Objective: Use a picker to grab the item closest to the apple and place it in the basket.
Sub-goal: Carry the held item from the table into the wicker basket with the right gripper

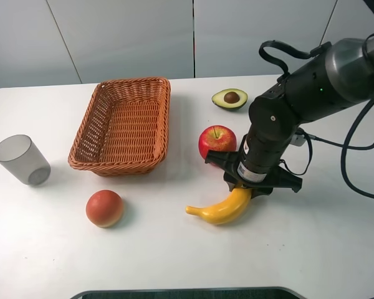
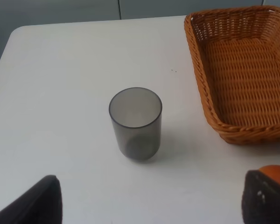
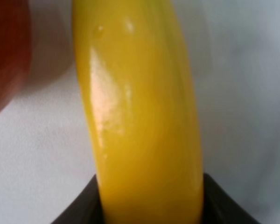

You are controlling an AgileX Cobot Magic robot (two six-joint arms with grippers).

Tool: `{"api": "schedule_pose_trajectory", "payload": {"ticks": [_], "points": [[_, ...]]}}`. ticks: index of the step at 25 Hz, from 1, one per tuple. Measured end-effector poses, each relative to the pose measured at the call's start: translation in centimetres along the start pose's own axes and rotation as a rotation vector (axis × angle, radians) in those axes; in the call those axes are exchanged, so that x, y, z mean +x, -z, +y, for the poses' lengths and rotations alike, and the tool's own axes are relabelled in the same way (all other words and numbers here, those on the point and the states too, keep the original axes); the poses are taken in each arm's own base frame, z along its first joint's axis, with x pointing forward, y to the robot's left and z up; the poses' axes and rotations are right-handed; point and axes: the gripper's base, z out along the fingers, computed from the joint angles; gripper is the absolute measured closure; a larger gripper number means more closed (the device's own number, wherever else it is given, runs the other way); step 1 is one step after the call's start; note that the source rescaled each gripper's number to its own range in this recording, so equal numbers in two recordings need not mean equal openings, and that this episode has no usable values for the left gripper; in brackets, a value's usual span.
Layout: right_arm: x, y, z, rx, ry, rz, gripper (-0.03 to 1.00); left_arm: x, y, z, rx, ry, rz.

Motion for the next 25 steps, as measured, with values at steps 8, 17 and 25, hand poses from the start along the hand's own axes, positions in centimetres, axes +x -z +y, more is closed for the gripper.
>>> {"api": "schedule_pose_trajectory", "payload": {"ticks": [8, 17, 25], "points": [[0.0, 0.5, 0.1, -0.014, -0.002, -0.007, 0.97, 0.0, 0.0, 0.0, 0.0, 0.0, 0.0], [0.2, 4.9, -0.8, -0.005, 0.041, -0.017, 0.97, 0.0, 0.0, 0.0, 0.0, 0.0, 0.0], [0.7, 11.1, -2.5, -0.052, 0.248, -0.072, 0.97, 0.0, 0.0, 0.0, 0.0, 0.002, 0.0]]}}
